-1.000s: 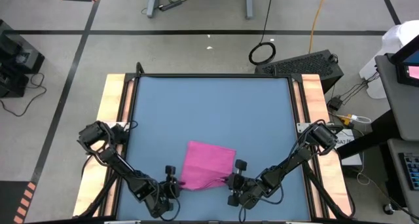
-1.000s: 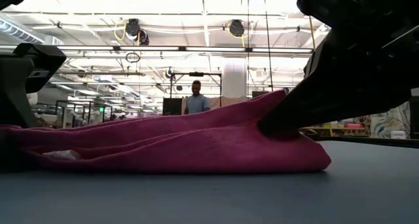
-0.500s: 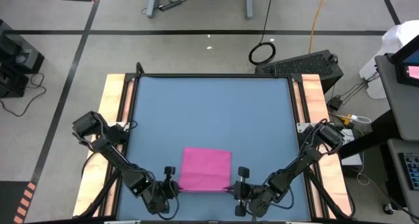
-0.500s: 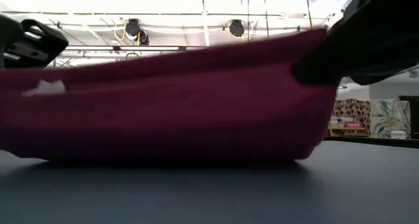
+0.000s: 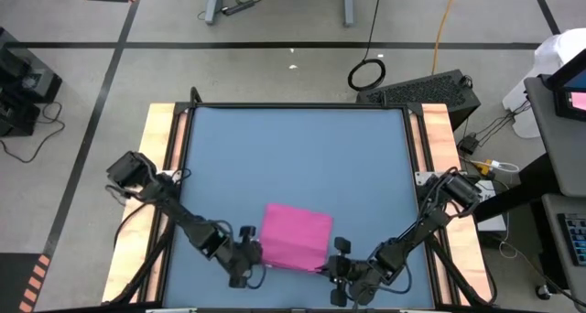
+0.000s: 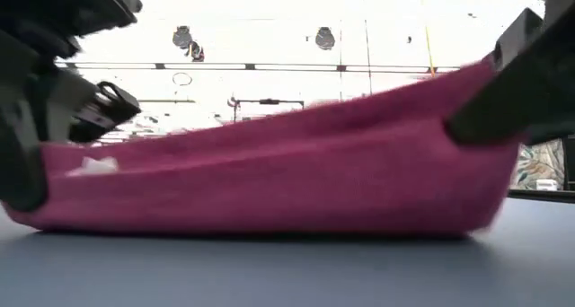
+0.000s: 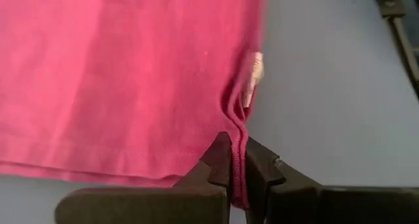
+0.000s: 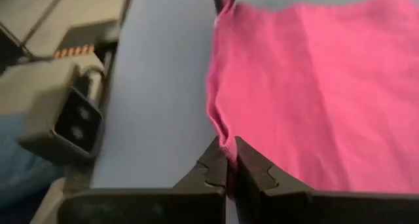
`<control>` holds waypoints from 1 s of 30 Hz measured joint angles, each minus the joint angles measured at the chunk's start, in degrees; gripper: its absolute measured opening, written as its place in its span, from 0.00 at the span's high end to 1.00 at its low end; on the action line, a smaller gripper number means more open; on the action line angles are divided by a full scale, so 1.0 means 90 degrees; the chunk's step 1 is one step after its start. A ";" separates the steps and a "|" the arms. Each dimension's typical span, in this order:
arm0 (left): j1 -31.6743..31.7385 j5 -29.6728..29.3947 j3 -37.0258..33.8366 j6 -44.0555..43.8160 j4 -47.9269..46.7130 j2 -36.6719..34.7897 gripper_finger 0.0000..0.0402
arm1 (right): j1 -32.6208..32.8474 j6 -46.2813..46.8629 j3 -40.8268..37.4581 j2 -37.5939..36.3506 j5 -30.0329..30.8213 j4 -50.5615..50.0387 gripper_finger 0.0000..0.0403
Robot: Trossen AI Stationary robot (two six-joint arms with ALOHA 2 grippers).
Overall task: Roll towel
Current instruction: Roll the light red towel
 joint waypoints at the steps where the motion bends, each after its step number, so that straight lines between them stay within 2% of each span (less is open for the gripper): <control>1: 0.0098 0.0155 -0.0006 0.0019 -0.0039 0.0000 0.96 | 0.0000 0.0072 0.0000 0.0000 -0.0073 -0.0119 1.00; 5: 0.0290 0.0694 -0.0009 0.0015 0.0141 0.0000 0.96 | 0.0026 0.0300 0.0000 0.0002 -0.0217 -0.0279 1.00; 9: 0.0154 0.1030 -0.0009 -0.0057 0.0748 0.0000 0.96 | 0.0204 0.0367 0.0000 0.0002 -0.0383 -0.0059 1.00; 14: 0.0021 0.1113 -0.0005 -0.0007 0.1054 -0.0005 0.96 | 0.0342 0.0789 0.0001 0.0002 -0.0376 0.0006 1.00; 20: 0.0362 0.1069 -0.0097 0.0274 0.0910 0.0064 0.96 | 0.0232 0.1188 0.0000 0.0002 -0.0444 -0.0268 1.00; 25: 0.0648 0.1483 -0.0356 0.0166 0.0970 0.0068 0.96 | 0.0003 0.1495 0.0000 0.0005 -0.0992 -0.0458 1.00; 30: 0.0374 0.2062 -0.0381 -0.0060 0.1625 0.0058 0.96 | 0.0036 0.1076 0.0000 0.0005 -0.1635 0.0278 1.00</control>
